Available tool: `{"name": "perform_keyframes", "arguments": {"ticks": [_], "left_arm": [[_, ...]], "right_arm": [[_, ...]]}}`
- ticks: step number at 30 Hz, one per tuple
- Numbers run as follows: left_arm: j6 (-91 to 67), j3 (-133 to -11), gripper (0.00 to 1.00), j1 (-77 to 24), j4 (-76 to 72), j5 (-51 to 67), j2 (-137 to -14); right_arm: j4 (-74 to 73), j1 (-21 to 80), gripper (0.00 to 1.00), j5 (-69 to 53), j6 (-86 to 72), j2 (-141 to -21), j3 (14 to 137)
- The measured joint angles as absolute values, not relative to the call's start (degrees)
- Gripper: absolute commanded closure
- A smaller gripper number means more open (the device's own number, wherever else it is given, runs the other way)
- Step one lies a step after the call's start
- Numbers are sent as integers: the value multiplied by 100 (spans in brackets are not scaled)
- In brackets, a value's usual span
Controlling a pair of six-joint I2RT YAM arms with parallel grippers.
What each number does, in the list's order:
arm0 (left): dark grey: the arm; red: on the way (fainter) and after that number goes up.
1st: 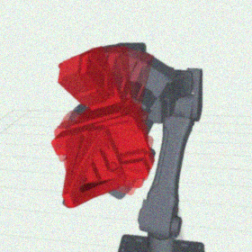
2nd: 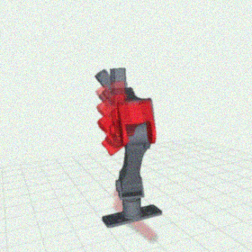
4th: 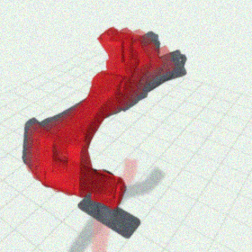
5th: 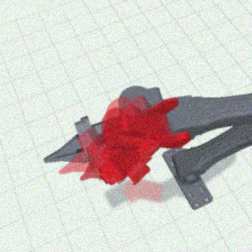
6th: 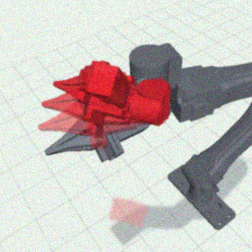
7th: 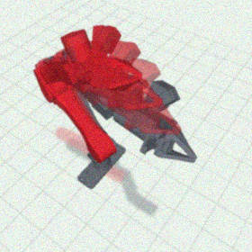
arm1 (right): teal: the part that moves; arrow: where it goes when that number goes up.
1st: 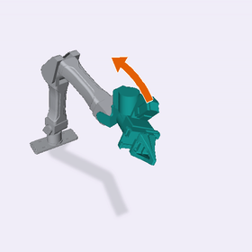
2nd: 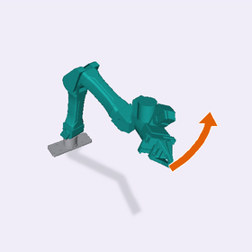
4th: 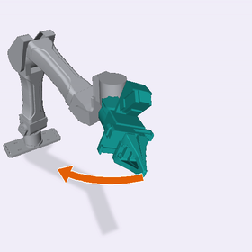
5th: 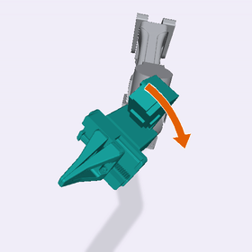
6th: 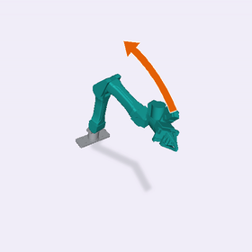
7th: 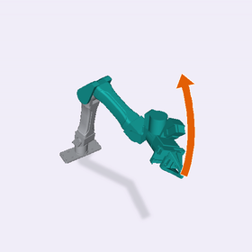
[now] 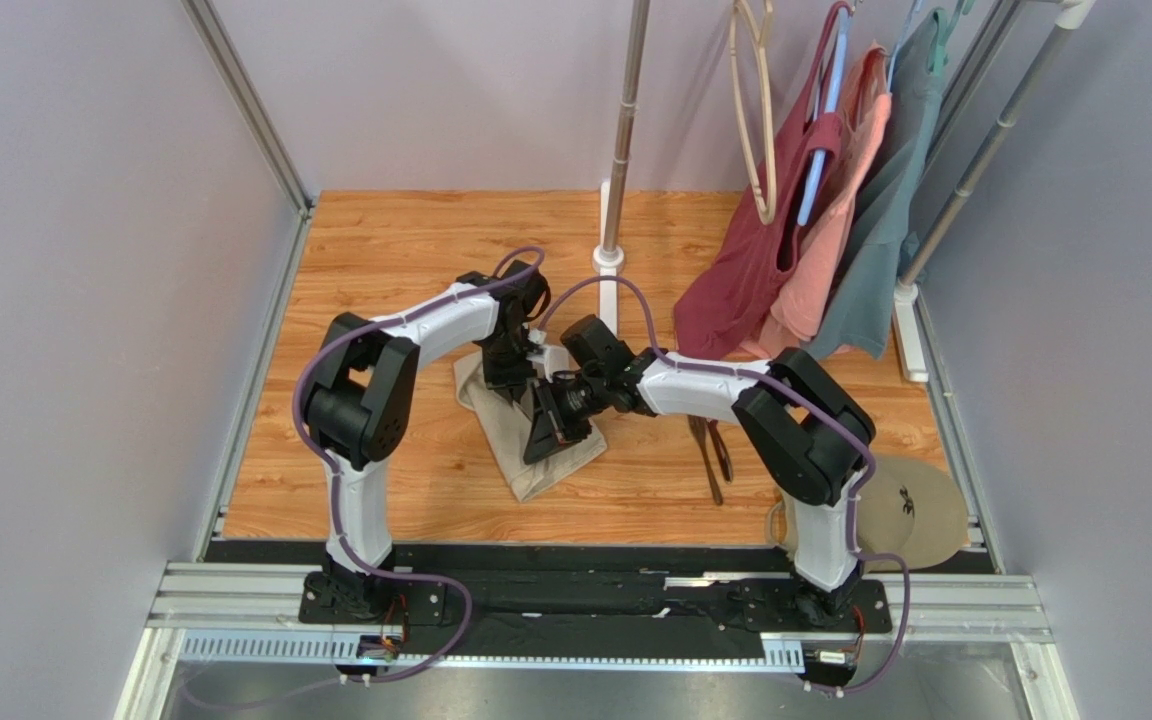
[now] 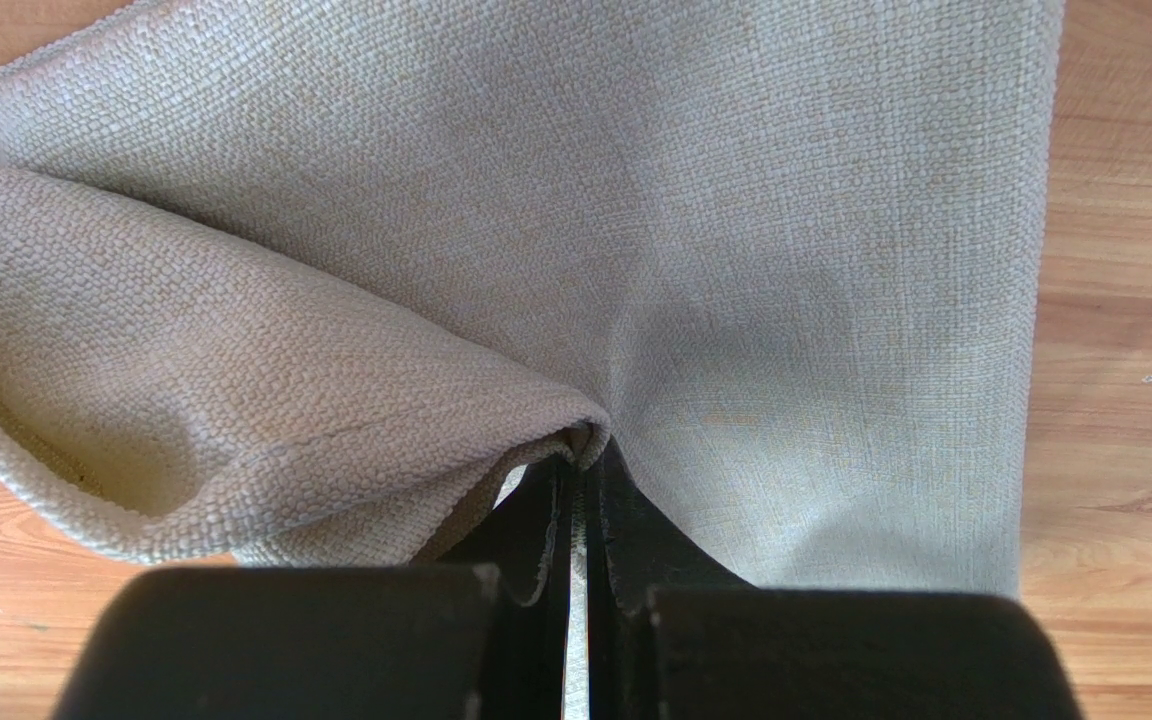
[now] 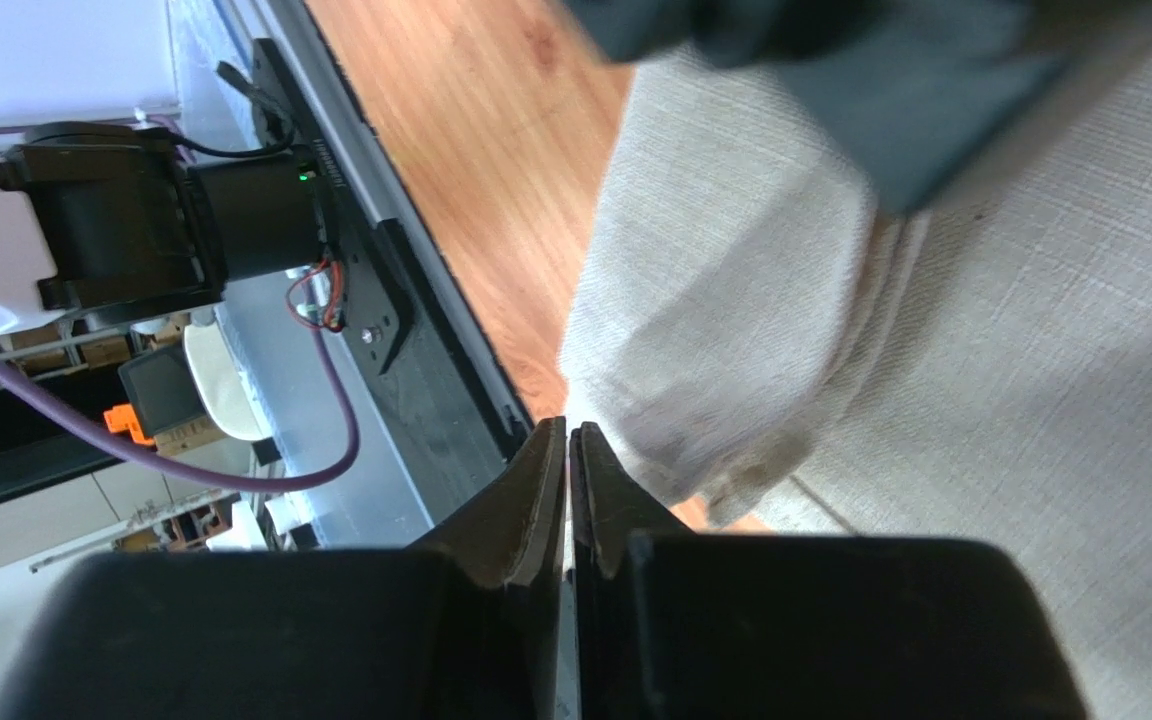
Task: Fold the napkin into a case and place the utensils inside
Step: Fold the lower triangle-folded napkin at the center of the board.
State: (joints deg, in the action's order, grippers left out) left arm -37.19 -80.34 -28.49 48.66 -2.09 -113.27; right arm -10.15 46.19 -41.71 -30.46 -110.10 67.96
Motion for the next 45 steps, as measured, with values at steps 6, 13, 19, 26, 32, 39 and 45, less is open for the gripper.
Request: {"name": "perform_keyframes", "arguments": {"ticks": [6, 13, 19, 26, 32, 39, 45], "left_arm": [[-3736, -8034, 89, -2797, 4897, -281, -11330], [-3623, -8042, 48, -2792, 4862, -261, -11292], [-3299, -8241, 45, -2683, 5170, -333, -10978], [-2821, -8405, 60, -2484, 5443, -729, -9714], [-2563, -8125, 63, -1927, 5452, -1103, -9644], [-2506, -7979, 62, -1879, 5448, -1273, -10287], [-2469, -8001, 64, -1898, 5380, -1280, -10512]], "right_arm": [[-480, 4560, 98, -4195, -2971, -11399, 6726], [-189, 4536, 100, -4235, -3177, -11754, 6560], [117, 4504, 100, -4259, -3341, -11815, 6539], [137, 4486, 100, -4298, -3435, -11832, 6539], [130, 4482, 100, -4296, -3439, -11832, 6543], [21, 4482, 100, -4294, -3430, -11832, 6584], [-30, 4482, 100, -4294, -3430, -11832, 6606]]}}
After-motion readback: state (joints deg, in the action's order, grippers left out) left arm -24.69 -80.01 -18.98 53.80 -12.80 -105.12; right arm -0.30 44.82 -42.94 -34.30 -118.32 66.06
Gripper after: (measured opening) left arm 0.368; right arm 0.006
